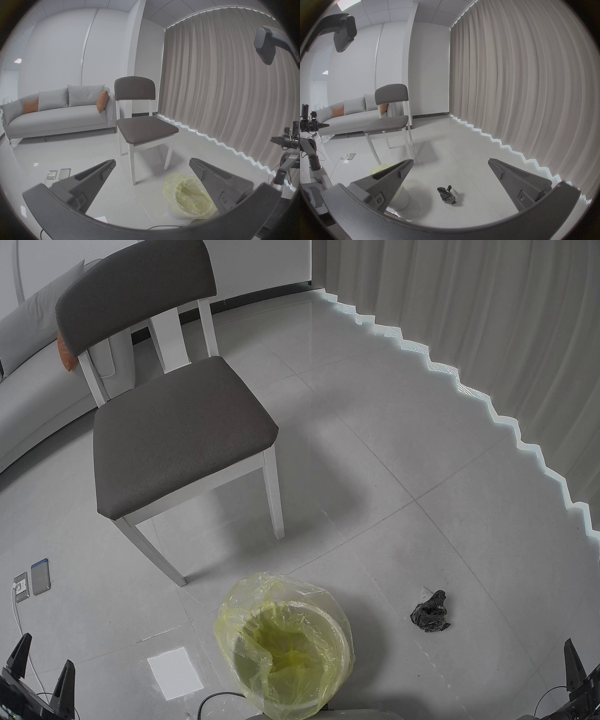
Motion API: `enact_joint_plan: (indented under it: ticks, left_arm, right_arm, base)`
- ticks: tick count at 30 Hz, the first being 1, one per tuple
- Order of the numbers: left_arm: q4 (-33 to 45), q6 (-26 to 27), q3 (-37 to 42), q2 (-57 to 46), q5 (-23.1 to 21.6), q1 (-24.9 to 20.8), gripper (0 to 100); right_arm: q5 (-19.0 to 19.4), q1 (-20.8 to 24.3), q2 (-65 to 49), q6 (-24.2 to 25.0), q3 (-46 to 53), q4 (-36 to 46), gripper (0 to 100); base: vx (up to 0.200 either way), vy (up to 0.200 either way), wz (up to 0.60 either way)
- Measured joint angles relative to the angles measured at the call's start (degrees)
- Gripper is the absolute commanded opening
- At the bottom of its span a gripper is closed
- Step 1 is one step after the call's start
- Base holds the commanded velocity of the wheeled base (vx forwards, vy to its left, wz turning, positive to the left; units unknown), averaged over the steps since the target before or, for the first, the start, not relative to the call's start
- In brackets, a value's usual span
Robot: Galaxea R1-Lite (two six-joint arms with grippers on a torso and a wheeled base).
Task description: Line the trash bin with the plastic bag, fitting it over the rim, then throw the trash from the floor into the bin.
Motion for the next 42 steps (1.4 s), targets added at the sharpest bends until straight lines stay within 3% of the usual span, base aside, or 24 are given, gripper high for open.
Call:
enact_joint_plan:
  ticks: [6,11,17,24,27,31,34,36,38,42]
  left_arm:
    - [-0.2,0.2,0.7,-1.0,1.8,0.6,100]
    - [0.8,0.8,0.8,-1.3,6.6,0.7,100]
    - [1.7,1.3,0.8,-1.4,6.7,0.7,100]
    - [1.8,2.0,0.8,-1.4,6.6,0.7,100]
    - [1.8,2.0,0.8,-1.4,6.6,0.7,100]
    - [1.8,2.0,0.8,-1.4,6.6,0.7,100]
    - [1.8,2.0,0.8,-1.4,6.6,0.7,100]
    - [1.8,2.0,0.8,-1.4,6.6,0.7,100]
    - [1.8,2.0,0.8,-1.4,6.6,0.7,100]
    - [1.8,2.0,0.8,-1.4,6.6,0.8,100]
  right_arm:
    - [-0.3,-0.1,-0.4,3.2,0.4,-0.2,100]
    - [-1.0,-0.1,-0.4,7.6,0.5,0.1,100]
    - [-1.2,-0.1,-0.4,1.6,0.5,-0.1,100]
    - [-2.2,-0.1,-0.4,-1.2,0.5,-0.2,100]
    - [-6.1,-0.2,-0.4,-2.3,0.5,0.1,100]
    - [-15.0,-0.2,-0.4,-3.6,0.5,0.8,100]
    - [-17.2,-0.2,-0.4,-7.1,0.5,0.9,100]
    - [-16.2,-0.2,-0.4,-8.9,0.5,0.9,100]
    - [-12.8,-0.2,-0.4,-9.8,0.5,1.1,100]
    - [-7.4,-0.2,-0.4,-7.8,0.5,1.6,100]
  base:
    - [0.0,0.0,0.0]
    - [0.0,0.0,0.0]
    - [0.0,0.0,0.0]
    - [0.0,0.0,0.0]
    - [0.0,0.0,0.0]
    - [0.0,0.0,0.0]
    - [0.0,0.0,0.0]
    - [0.0,0.0,0.0]
    - [0.0,0.0,0.0]
    - [0.0,0.0,0.0]
